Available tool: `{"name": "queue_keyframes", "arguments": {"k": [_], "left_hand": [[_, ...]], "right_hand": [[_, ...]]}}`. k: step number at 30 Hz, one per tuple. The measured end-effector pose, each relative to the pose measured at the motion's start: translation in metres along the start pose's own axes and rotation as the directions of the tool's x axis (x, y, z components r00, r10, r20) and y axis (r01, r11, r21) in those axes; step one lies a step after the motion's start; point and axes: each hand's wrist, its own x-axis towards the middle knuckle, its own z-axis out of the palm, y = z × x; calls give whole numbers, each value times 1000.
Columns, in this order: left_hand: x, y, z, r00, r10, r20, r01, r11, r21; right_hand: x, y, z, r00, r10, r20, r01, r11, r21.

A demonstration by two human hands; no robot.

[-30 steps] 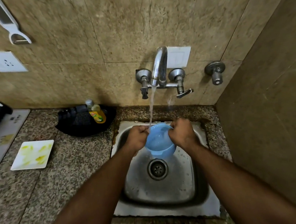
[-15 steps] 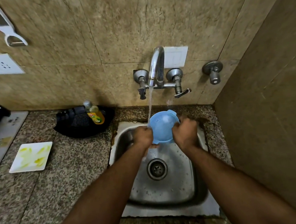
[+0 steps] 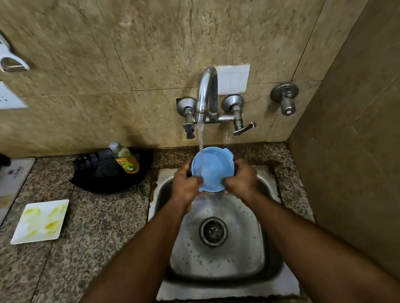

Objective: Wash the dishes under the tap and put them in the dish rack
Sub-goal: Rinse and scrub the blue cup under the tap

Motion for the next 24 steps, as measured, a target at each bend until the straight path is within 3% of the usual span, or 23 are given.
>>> {"name": "queue_keyframes", "arguments": {"k": [3, 7, 11, 14, 16, 19, 22, 24], "left_hand": [[5, -4, -5, 987, 133, -91, -117, 980, 162], [7, -5, -16, 955, 268, -124, -197, 893, 405], [2, 14, -27, 985, 165, -43, -122, 857, 501], [1, 27, -30, 1000, 25, -5, -20, 883, 469], [-1, 27, -30, 1000, 9, 24, -19, 888, 460], [5, 8, -29, 999, 0, -47, 15, 946, 324], [8, -19, -21, 985, -109, -135, 137, 966, 217], [9, -35, -12, 968, -217, -124, 231, 967, 107]], "right_hand": [[-3, -7, 12, 975, 98, 198, -103, 995, 12], [-5, -16, 19, 938, 243, 247, -284, 948, 146], [-3, -19, 14, 904, 269, 332, -288, 958, 10], [3, -21, 13, 957, 156, 243, -153, 988, -33], [1, -24, 13, 958, 111, 264, -100, 994, -52], [-4, -21, 10, 950, 146, 275, -131, 989, -72], [-8, -17, 8, 957, 201, 209, -199, 979, -31], [-17, -16, 12, 962, 243, 120, -249, 968, 32]]}}
